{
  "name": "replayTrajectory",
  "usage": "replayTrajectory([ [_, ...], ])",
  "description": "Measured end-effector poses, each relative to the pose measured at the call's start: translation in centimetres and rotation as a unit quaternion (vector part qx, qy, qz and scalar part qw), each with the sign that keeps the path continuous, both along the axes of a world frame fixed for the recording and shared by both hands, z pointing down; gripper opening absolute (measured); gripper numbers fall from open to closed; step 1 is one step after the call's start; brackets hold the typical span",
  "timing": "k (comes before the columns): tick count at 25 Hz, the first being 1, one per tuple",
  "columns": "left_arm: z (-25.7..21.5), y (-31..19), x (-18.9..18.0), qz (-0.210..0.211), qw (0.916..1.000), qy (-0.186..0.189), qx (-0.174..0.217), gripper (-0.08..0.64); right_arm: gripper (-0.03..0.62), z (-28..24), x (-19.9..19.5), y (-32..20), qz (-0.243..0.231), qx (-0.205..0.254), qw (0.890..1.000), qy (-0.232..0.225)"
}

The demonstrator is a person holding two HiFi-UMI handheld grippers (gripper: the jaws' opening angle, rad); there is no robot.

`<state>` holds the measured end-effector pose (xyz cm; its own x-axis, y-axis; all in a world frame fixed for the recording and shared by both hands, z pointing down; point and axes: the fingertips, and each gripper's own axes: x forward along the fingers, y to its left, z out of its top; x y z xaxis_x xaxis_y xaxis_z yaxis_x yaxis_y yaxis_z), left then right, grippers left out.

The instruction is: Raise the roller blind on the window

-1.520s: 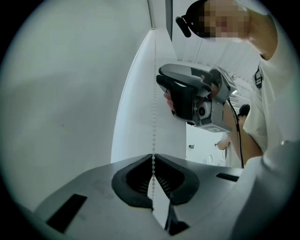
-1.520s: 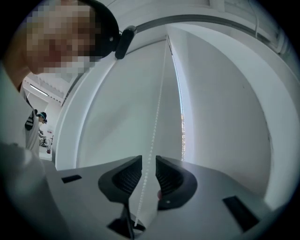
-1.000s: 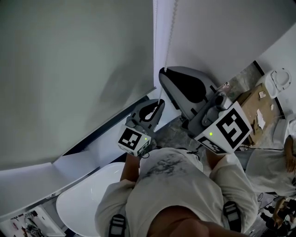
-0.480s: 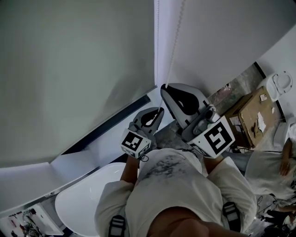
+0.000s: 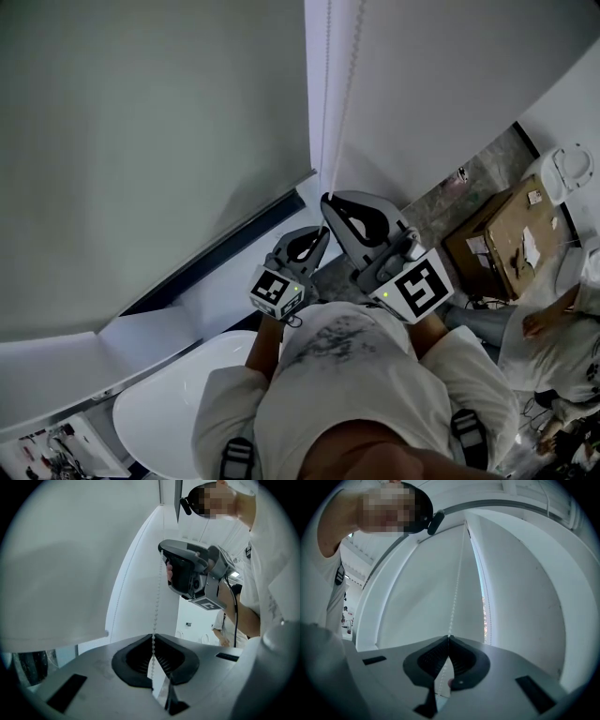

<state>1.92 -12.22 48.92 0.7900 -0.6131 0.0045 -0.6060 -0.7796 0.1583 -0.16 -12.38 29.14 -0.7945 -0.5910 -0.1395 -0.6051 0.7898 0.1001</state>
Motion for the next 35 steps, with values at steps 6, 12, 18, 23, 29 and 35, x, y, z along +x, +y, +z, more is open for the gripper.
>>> replayTrajectory([
  [6,3.0,0.4,-0.4,-0.001,0.9998,-0.008,-0.016,0.011,0.061,2.9,-0.6,0.4,0.003,-0.006,1.000,0.019],
  [12,6.2,1.3,-0.7,0.002,0.9992,-0.021,-0.035,0.011,0.061,6.1,-1.2,1.3,0.006,-0.017,0.999,0.035],
  [18,10.8,2.1,-1.0,-0.002,0.9978,-0.032,-0.057,0.011,0.061,10.7,-1.2,1.6,0.002,-0.042,0.997,0.064],
  [23,14.3,2.4,-1.3,-0.003,0.9965,-0.030,-0.078,0.011,0.061,14.2,-1.7,1.6,-0.006,-0.068,0.995,0.078],
  [29,13.6,3.4,-1.5,-0.015,0.9962,-0.033,-0.079,0.011,0.061,13.9,-1.7,2.0,-0.007,-0.063,0.995,0.075],
  [35,6.6,4.3,-2.3,-0.028,0.9977,-0.007,-0.062,0.074,0.061,13.6,-0.7,1.6,-0.010,-0.059,0.995,0.074],
])
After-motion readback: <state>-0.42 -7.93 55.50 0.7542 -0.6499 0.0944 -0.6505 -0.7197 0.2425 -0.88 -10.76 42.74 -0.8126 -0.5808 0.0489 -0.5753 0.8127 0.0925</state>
